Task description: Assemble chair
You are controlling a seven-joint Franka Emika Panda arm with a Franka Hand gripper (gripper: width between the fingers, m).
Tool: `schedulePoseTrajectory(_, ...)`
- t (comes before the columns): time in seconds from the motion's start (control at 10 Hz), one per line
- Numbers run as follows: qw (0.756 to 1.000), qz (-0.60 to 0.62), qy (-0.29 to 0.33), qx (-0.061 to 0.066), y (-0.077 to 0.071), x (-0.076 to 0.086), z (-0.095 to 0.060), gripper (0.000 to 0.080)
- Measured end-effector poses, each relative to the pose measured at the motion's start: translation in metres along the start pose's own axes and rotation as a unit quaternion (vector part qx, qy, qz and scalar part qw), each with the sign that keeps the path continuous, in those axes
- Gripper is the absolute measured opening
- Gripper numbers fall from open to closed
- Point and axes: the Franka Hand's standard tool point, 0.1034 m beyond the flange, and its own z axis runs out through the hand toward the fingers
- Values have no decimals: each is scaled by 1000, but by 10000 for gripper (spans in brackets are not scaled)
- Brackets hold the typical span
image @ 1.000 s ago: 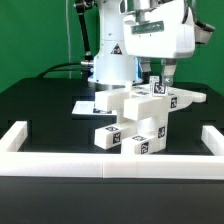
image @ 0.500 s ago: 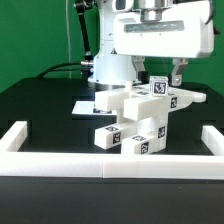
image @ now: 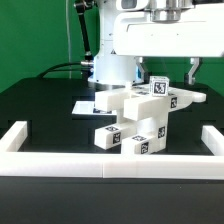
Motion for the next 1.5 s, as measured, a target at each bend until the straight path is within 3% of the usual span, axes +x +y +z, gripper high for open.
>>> schedulePoseTrajectory(1.0,987,-160,1,-2,12,8,-1,649)
schedulePoseTrajectory(1.1,987,-160,1,-2,12,9,-1,542)
schedulePoseTrajectory(1.2,987,-159,1,-2,12,9,-1,542)
schedulePoseTrajectory(1.3,987,-159,1,-2,12,9,-1,364)
schedulePoseTrajectory(1.4,987,-159,1,-2,12,9,-1,364)
schedulePoseTrajectory(1.5,988,-155,1,-2,12,9,-1,284)
